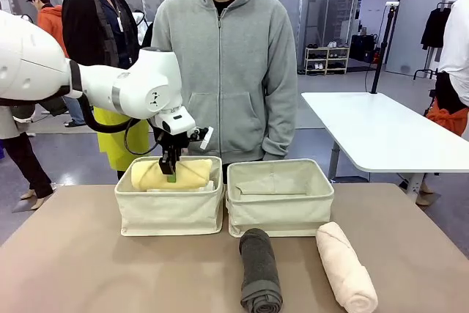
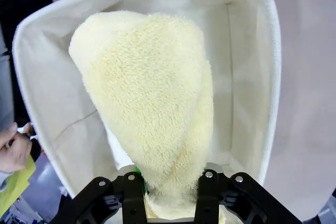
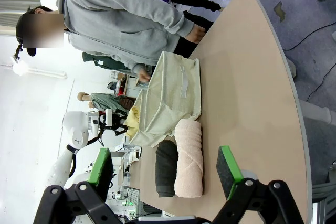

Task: Divide the towels into two baskets.
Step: Pick up one hotel-folded towel from the bottom of the table and place it in the Fabric basket indicated by the person.

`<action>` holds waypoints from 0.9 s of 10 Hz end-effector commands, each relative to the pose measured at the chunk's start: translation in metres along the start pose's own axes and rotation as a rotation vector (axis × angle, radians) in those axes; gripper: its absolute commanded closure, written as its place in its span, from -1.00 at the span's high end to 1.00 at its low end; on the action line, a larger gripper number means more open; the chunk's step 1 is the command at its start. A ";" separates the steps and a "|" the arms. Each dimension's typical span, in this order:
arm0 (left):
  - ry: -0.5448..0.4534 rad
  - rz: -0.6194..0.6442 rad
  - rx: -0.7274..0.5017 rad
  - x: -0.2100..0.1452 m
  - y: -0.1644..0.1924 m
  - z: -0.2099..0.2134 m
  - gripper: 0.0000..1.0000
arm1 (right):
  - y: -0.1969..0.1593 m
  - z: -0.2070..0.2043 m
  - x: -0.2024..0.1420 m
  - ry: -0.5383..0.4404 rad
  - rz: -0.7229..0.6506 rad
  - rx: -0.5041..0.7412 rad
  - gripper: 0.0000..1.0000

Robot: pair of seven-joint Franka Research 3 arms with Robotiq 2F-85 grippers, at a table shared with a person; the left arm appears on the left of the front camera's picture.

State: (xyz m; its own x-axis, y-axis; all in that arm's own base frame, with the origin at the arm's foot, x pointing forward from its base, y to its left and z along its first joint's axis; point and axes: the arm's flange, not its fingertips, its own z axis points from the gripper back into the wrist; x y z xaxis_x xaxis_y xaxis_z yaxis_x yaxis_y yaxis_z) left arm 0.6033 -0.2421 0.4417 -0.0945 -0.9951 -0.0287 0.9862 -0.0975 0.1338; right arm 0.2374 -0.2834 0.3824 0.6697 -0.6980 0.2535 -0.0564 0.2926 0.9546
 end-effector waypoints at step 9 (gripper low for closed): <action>0.001 0.027 -0.054 0.003 -0.004 -0.007 1.00 | 0.004 0.001 -0.001 -0.013 -0.004 0.013 1.00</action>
State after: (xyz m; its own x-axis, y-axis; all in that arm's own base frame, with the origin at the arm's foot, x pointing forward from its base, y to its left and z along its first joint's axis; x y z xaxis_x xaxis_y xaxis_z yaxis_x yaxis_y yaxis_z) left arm 0.6066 -0.2517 0.4275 -0.0980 -0.9949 -0.0243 0.9915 -0.0997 0.0834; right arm 0.2374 -0.2834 0.3824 0.6698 -0.6980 0.2535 -0.0564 0.2926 0.9546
